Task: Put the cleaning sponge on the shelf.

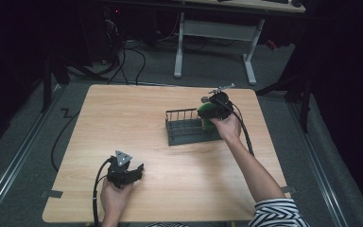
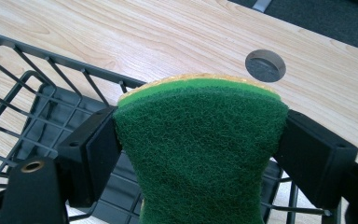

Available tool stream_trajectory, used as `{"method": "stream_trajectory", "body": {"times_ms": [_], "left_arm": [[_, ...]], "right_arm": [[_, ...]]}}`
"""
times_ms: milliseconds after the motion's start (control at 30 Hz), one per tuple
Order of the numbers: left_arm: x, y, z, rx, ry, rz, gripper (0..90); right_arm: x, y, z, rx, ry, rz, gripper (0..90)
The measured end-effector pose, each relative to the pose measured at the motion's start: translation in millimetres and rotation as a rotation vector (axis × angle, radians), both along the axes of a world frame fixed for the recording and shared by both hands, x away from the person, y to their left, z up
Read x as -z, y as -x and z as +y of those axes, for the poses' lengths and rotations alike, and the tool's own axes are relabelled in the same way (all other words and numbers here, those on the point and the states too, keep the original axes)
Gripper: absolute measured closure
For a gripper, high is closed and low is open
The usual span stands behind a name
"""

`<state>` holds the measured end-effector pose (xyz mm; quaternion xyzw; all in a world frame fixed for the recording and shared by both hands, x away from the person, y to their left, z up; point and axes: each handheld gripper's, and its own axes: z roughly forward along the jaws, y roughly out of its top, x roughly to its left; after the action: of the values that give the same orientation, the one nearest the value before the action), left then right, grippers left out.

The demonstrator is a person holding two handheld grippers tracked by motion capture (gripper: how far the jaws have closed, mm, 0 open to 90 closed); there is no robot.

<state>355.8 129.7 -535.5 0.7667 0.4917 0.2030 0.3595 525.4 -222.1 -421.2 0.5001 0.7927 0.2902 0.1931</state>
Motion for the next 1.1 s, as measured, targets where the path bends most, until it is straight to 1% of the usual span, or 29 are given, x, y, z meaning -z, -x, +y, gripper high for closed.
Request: {"method": "stream_trajectory", "body": {"times_ms": [333,433,533,600,667,733,900,1100], "left_arm": [[0.1,0.0,0.1,0.0,0.001,0.0,33.4],[0.0,0.0,0.1,0.0,0.001,0.0,33.4],[0.0,0.0,0.1,0.0,0.001,0.001,33.4],[0.0,0.0,0.1,0.0,0.0,0.0,33.4],[0.0,0.0,0.1,0.0,0.0,0.0,33.4],[0.0,0.0,0.0,0.0,0.0,0.0,33.4],[0.1,0.0,-0.2,-0.001,0.0,-0.001,33.4],[0.1,0.0,-0.4,-0.001,-0.002,-0.002,33.4]], "right_arm": [[2.4,1.6,0.3,-0.012,-0.002,0.002,17.9],[3.0,2.0,0.8,-0.029,0.0,-0.005,17.3],[3.6,2.4,1.0,-0.042,-0.014,-0.002,15.9],[6.1,1.9,1.3,-0.059,-0.036,0.024,14.2],[7.2,2.0,1.5,-0.064,-0.034,0.021,14.1],[10.1,2.6,1.7,-0.068,-0.045,0.031,14.1],[12.0,3.9,1.2,-0.073,-0.057,0.032,14.4],[9.2,8.9,-3.7,-0.088,-0.082,0.008,15.4]]}}
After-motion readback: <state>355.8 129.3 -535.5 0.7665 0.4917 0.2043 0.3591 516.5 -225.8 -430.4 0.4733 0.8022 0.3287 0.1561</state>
